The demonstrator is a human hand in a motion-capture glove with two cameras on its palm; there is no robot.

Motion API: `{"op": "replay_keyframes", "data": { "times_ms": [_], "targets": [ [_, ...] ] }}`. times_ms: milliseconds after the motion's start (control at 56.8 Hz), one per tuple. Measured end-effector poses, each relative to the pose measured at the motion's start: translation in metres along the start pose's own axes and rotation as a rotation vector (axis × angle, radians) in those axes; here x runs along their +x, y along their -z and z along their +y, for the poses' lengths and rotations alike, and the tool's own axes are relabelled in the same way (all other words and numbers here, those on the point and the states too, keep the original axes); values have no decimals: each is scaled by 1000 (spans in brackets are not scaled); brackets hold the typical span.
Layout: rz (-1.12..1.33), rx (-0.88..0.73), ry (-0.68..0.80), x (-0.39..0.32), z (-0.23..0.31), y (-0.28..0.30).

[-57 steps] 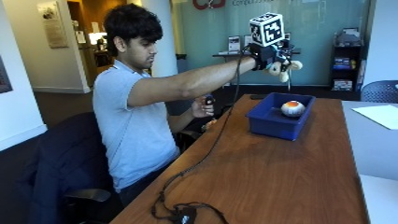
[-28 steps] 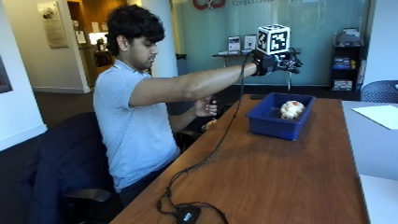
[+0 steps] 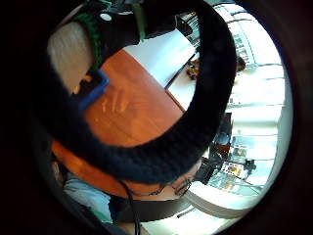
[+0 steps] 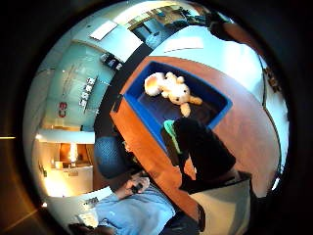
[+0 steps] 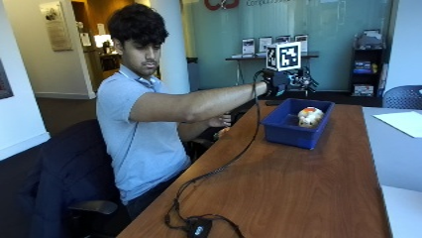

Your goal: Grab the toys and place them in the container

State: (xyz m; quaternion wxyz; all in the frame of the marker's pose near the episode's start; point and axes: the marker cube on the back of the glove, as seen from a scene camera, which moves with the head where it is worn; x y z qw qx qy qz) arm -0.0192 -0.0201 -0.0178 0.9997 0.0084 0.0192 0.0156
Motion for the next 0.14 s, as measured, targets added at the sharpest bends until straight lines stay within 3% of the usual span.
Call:
{"op": "replay_keyframes", "data": {
  "times_ms": [141],
  "targets": [
    [-21,-12,5,5,8,-14]
  ]
}}
